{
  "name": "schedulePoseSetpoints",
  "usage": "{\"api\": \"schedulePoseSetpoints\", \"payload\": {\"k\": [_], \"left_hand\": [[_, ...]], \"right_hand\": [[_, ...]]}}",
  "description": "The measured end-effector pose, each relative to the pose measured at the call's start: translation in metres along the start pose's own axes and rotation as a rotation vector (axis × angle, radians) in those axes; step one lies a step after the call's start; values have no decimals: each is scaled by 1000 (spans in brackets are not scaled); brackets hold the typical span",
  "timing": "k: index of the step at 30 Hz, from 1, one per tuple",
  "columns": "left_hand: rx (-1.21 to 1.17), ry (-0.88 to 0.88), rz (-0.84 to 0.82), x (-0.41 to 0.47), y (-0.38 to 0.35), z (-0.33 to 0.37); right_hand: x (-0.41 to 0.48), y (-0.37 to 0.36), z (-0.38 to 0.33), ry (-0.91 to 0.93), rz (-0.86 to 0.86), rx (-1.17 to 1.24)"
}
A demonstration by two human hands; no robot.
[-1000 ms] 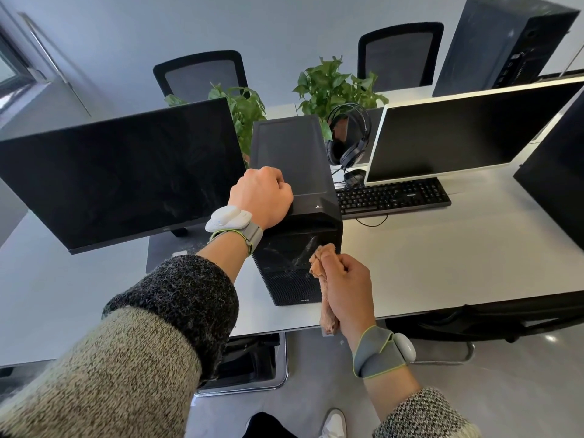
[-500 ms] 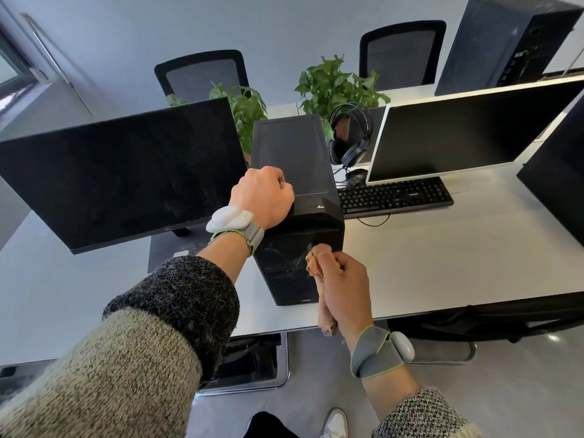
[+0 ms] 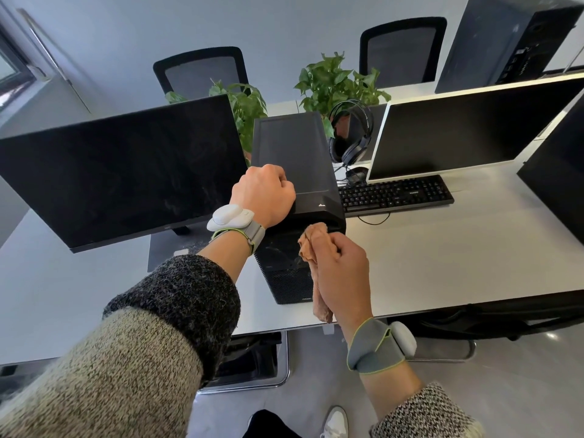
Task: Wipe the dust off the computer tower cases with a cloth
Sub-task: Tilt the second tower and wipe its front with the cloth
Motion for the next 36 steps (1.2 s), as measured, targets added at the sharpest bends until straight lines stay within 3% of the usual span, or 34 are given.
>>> {"api": "schedulePoseSetpoints", "payload": {"k": [7,13,22,28,36], "left_hand": [[-9,5,-1,0,-1,-1],[4,4,-4,0,-1,-1],[2,4,-8,-1,1,0],[8,13,-22,0,-1,0],[-5,13,-18,-3,0,-2]], "right_hand": [[-7,-5,32,-191,-40,-2],[0,-2,-7,20,-10,12],[-5,-7,28,-169,-60,-40],[-3,-4,-4,6,-28,14],[-12,-8,29,-218,-69,27]]}}
Point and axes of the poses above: each hand's wrist, its own x-axis towards the middle knuckle, its own y-axis out of the back of the hand, z = x × y, the point moved 6 cm from there along x, towards the middle knuckle, and after that the axes turned 1 degree about -x, right-handed, at the moved point
